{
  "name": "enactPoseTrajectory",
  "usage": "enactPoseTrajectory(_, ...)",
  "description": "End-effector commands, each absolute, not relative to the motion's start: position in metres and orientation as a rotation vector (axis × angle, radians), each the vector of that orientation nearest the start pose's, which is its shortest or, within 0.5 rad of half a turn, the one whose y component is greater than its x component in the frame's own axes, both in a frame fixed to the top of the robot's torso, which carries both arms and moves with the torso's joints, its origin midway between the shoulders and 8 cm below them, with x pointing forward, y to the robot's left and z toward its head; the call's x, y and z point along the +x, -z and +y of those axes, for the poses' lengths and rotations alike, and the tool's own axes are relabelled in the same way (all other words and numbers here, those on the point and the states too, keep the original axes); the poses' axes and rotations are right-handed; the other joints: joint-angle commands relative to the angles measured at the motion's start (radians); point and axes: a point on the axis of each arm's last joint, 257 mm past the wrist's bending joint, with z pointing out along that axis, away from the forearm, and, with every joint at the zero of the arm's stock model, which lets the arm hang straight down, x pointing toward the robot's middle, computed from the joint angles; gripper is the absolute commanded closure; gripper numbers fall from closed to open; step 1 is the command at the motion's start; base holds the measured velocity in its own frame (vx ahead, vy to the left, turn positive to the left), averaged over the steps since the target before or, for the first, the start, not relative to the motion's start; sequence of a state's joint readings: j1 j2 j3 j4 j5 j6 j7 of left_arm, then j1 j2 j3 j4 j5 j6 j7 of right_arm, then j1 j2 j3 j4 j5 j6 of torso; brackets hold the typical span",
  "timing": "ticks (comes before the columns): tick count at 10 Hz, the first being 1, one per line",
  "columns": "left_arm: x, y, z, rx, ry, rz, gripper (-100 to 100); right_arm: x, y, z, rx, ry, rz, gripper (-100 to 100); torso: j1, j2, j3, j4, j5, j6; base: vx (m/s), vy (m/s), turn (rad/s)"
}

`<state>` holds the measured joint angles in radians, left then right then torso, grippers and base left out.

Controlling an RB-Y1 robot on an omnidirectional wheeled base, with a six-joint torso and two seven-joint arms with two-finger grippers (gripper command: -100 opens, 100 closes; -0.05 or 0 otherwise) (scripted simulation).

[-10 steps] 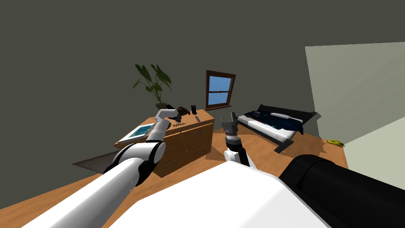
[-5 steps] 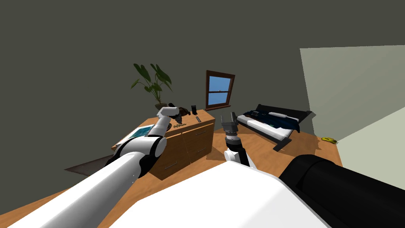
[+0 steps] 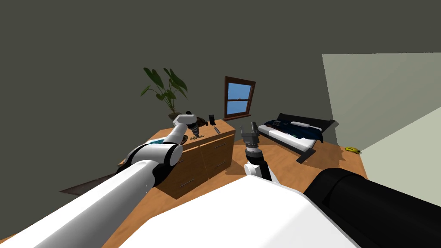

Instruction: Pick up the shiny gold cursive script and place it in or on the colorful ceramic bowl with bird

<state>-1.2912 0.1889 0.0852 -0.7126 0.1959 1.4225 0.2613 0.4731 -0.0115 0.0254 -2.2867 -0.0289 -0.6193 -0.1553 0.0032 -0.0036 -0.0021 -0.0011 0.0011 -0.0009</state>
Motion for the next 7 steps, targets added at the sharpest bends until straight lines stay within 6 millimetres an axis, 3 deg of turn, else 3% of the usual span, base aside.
enactPoseTrajectory(1, 0.635, 0.139, 0.13, -2.035, 0.563, 1.934, -100, 0.323, -0.057, -0.267, 0.598, -1.535, 0.461, 0, 0.0, 0.0, 0.0, 0.0, 0.0, 0.0, 0.046, 0.053, -0.036)
enactPoseTrajectory(7, 0.593, 0.152, 0.124, -2.185, 0.346, 2.007, -100, 0.323, -0.057, -0.267, 0.598, -1.535, 0.461, 0, 0.0, -0.001, -0.001, 0.0, 0.0, 0.0, 0.056, 0.064, -0.047)
